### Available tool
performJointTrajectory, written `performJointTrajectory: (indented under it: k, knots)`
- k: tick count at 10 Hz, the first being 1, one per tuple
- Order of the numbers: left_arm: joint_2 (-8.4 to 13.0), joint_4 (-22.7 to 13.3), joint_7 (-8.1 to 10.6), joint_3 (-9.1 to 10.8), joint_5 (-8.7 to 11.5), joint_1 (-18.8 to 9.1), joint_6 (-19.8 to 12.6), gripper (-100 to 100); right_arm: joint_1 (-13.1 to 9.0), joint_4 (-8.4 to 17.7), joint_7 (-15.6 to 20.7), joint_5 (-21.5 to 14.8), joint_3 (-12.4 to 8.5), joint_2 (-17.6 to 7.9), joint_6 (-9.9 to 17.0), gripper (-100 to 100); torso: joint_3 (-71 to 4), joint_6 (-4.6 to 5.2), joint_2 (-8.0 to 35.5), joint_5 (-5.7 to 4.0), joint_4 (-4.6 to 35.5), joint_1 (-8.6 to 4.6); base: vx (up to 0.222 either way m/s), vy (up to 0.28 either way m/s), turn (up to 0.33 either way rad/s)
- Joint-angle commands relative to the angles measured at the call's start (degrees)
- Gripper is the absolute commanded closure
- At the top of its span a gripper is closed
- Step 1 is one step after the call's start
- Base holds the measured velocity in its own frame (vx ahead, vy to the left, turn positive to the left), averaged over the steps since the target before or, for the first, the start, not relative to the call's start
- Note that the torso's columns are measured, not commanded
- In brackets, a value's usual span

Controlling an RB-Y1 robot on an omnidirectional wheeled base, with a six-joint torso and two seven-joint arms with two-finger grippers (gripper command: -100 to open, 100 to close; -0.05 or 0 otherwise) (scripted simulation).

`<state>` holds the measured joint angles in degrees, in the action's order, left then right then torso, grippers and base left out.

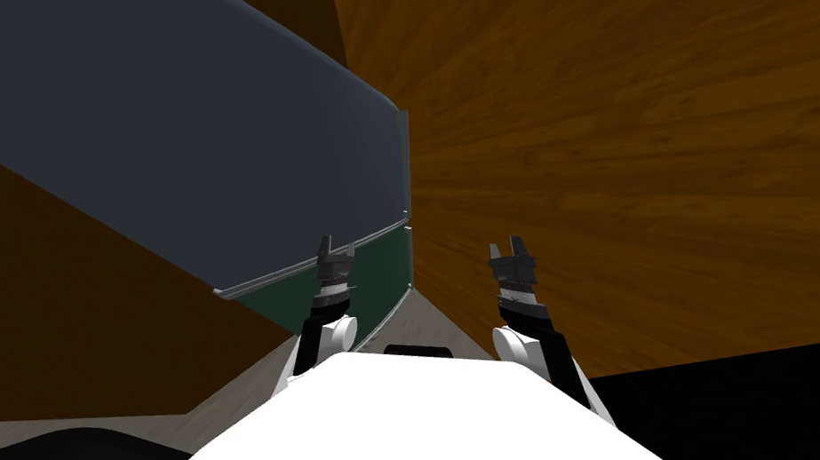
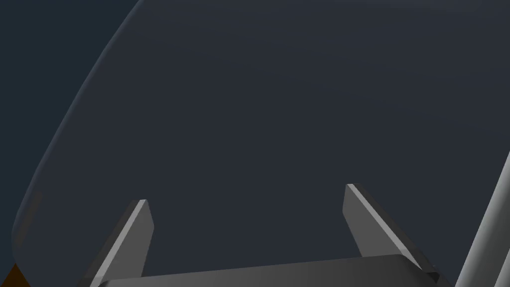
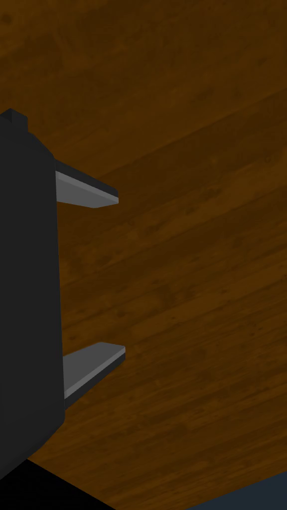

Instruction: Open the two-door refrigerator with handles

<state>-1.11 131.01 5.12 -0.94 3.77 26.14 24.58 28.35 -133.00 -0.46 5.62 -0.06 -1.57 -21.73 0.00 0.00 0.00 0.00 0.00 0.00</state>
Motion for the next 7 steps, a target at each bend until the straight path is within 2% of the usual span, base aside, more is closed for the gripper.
performJointTrajectory:
  k: [1, 7]
  knots:
    - [0.0, 0.0, 0.00, 0.00, 0.0, 0.0, 0.0, 0, 0.0, 0.0, 0.0, 0.0, 0.0, 0.0, 0.0, 0, -4.7, 0.00, 2.3, 0.00, 2.3, 0.00, 0.000, 0.000, 0.000]
    - [0.0, 0.0, 0.00, 0.00, 0.0, 0.0, 0.0, 0, 0.0, 0.0, 0.0, 0.0, 0.0, 0.0, 0.0, 0, -53.8, 0.00, 26.9, 0.00, 26.9, 0.00, 0.000, 0.000, 0.000]
